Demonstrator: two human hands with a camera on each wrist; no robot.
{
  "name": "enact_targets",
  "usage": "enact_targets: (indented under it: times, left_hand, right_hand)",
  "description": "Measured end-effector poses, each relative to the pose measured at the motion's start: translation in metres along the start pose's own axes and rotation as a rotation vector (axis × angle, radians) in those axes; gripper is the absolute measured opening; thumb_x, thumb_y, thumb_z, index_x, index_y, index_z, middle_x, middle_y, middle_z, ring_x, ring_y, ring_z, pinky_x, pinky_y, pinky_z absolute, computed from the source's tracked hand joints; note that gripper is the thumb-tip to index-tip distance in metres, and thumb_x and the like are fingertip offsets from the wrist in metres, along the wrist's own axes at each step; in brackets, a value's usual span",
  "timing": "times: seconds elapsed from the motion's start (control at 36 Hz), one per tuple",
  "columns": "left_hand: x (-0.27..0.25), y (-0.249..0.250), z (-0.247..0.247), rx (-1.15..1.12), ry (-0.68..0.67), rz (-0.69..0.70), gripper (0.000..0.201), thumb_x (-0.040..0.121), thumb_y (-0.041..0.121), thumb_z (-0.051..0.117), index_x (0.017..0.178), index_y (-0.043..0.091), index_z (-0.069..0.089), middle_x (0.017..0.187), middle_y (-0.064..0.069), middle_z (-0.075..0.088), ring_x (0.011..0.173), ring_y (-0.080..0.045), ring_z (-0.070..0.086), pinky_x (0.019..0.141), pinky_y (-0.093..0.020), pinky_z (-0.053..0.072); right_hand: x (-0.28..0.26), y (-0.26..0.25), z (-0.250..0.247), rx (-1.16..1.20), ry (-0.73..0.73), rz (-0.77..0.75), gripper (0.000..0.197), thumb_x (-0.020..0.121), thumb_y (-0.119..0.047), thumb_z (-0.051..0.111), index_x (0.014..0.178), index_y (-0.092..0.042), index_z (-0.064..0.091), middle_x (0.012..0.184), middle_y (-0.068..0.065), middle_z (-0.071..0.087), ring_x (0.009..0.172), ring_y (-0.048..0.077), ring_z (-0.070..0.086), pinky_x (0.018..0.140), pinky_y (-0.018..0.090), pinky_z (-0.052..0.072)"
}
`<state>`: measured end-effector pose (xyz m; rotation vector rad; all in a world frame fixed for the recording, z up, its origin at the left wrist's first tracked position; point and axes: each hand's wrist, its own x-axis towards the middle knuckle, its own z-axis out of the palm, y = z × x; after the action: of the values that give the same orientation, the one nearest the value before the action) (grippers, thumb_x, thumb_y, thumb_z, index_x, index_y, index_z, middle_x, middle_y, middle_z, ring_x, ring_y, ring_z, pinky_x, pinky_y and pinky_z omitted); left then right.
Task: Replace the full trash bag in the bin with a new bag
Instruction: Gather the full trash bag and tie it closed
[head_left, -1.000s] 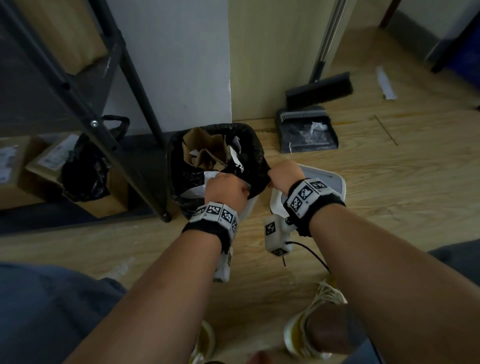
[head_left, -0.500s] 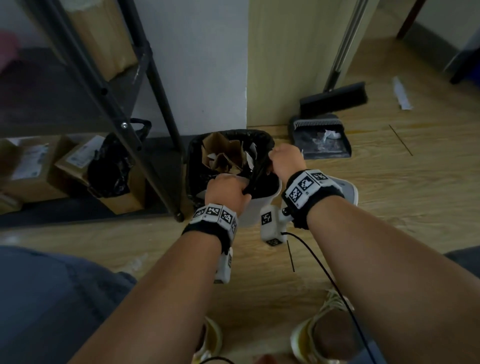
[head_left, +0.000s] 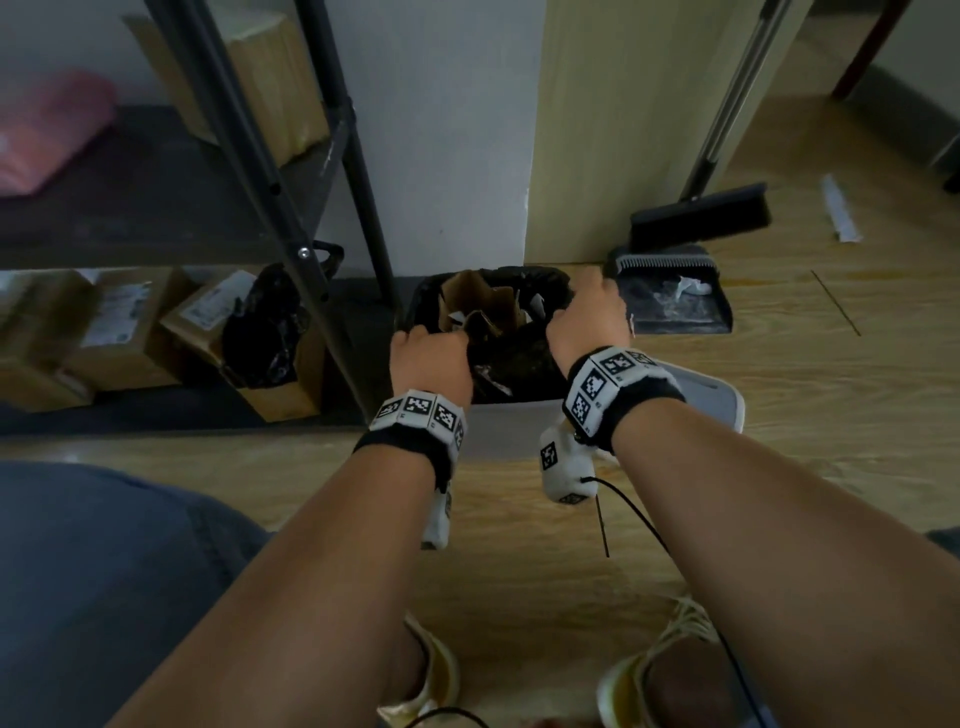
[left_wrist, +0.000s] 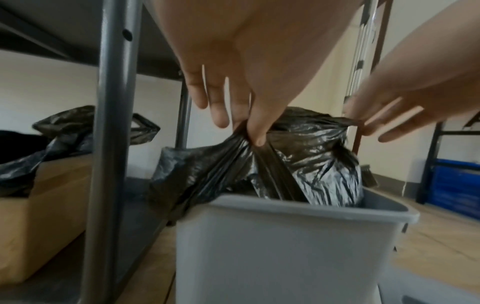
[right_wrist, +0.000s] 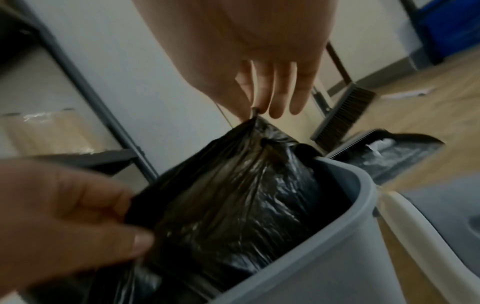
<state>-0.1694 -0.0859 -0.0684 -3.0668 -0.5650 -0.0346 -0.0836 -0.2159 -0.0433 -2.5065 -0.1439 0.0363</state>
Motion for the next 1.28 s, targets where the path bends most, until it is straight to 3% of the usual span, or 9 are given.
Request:
enact_targets:
  times: [0.11, 0.25, 0.53, 0.72, 0.86, 0.94, 1.06, 1.17, 1.28]
  left_hand:
    - [0.009, -0.004, -0.006, -0.032, 0.059, 0.042, 0.021, 0.091, 0.023, 0.052, 0.105, 0.020, 0.068, 0.096, -0.007, 0.070, 0.105, -0.029, 0.056, 0.097, -0.040, 0.035]
    - [0.009, -0.007, -0.007, -0.086, 0.066, 0.056, 0.023, 0.092, 0.029, 0.051, 0.102, 0.022, 0.070, 0.096, -0.005, 0.070, 0.104, -0.028, 0.056, 0.096, -0.039, 0.035]
    - [-0.004, -0.035, 0.010, 0.031, -0.115, -0.088, 0.020, 0.089, 0.019, 0.051, 0.098, 0.019, 0.069, 0.102, -0.007, 0.069, 0.111, -0.029, 0.055, 0.100, -0.041, 0.036]
    - [0.003, -0.039, -0.009, 0.020, 0.125, -0.190, 0.023, 0.090, 0.011, 0.047, 0.105, 0.012, 0.065, 0.108, -0.011, 0.065, 0.105, -0.033, 0.060, 0.089, -0.042, 0.044]
    - [0.025, -0.034, -0.034, -0.039, 0.204, -0.149, 0.029, 0.095, 0.007, 0.039, 0.109, 0.011, 0.063, 0.104, -0.013, 0.067, 0.098, -0.034, 0.065, 0.076, -0.038, 0.047]
    - [0.037, -0.029, -0.044, -0.066, 0.251, -0.074, 0.025, 0.095, 0.005, 0.039, 0.103, 0.008, 0.062, 0.097, -0.014, 0.068, 0.090, -0.034, 0.065, 0.064, -0.035, 0.039]
    - [0.045, -0.024, -0.046, -0.232, 0.256, 0.007, 0.031, 0.094, 0.009, 0.040, 0.117, 0.013, 0.062, 0.105, -0.011, 0.069, 0.094, -0.032, 0.064, 0.070, -0.036, 0.045]
    - [0.045, -0.021, -0.045, -0.272, 0.202, -0.127, 0.036, 0.096, 0.014, 0.036, 0.131, 0.013, 0.045, 0.101, -0.012, 0.066, 0.084, -0.030, 0.062, 0.061, -0.035, 0.041]
    - [0.047, -0.025, -0.032, -0.279, 0.134, -0.305, 0.033, 0.100, 0.016, 0.029, 0.129, 0.007, 0.043, 0.116, -0.016, 0.062, 0.102, -0.034, 0.063, 0.071, -0.038, 0.043]
  right_hand:
    - [-0.005, -0.013, 0.003, -0.154, -0.129, -0.257, 0.051, 0.079, -0.011, 0.054, 0.126, -0.030, 0.054, 0.132, 0.005, 0.051, 0.126, 0.029, 0.041, 0.107, 0.047, 0.030]
    - [-0.010, -0.023, 0.017, -0.354, -0.245, -0.380, 0.040, 0.084, -0.019, 0.052, 0.120, -0.035, 0.061, 0.126, 0.000, 0.059, 0.126, 0.026, 0.042, 0.115, 0.052, 0.016]
    - [-0.007, -0.022, 0.021, -0.275, -0.103, -0.311, 0.031, 0.089, -0.018, 0.045, 0.104, -0.029, 0.070, 0.108, 0.002, 0.069, 0.114, 0.028, 0.053, 0.110, 0.045, 0.025]
    - [-0.002, -0.024, 0.014, -0.216, -0.174, -0.230, 0.036, 0.085, -0.015, 0.047, 0.113, -0.027, 0.066, 0.110, 0.004, 0.069, 0.113, 0.029, 0.057, 0.111, 0.042, 0.027]
    - [-0.006, -0.026, 0.006, -0.176, -0.222, -0.195, 0.027, 0.084, -0.013, 0.049, 0.102, -0.018, 0.067, 0.100, 0.009, 0.069, 0.102, 0.033, 0.061, 0.105, 0.038, 0.037]
    - [-0.007, -0.024, 0.001, -0.156, -0.235, -0.168, 0.026, 0.086, -0.017, 0.050, 0.106, -0.016, 0.067, 0.104, 0.011, 0.068, 0.101, 0.033, 0.061, 0.098, 0.036, 0.043]
    - [-0.003, -0.019, -0.008, -0.170, -0.249, -0.141, 0.012, 0.087, -0.019, 0.050, 0.090, -0.019, 0.061, 0.086, 0.008, 0.061, 0.091, 0.030, 0.060, 0.090, 0.034, 0.043]
    - [0.001, -0.017, -0.014, -0.156, -0.263, -0.103, 0.022, 0.088, -0.027, 0.046, 0.068, -0.019, 0.050, 0.069, 0.002, 0.052, 0.076, 0.027, 0.052, 0.086, 0.036, 0.041]
    - [0.002, -0.016, -0.005, -0.075, -0.200, -0.106, 0.035, 0.094, -0.043, 0.035, 0.077, -0.021, 0.056, 0.087, 0.006, 0.062, 0.088, 0.029, 0.057, 0.093, 0.042, 0.038]
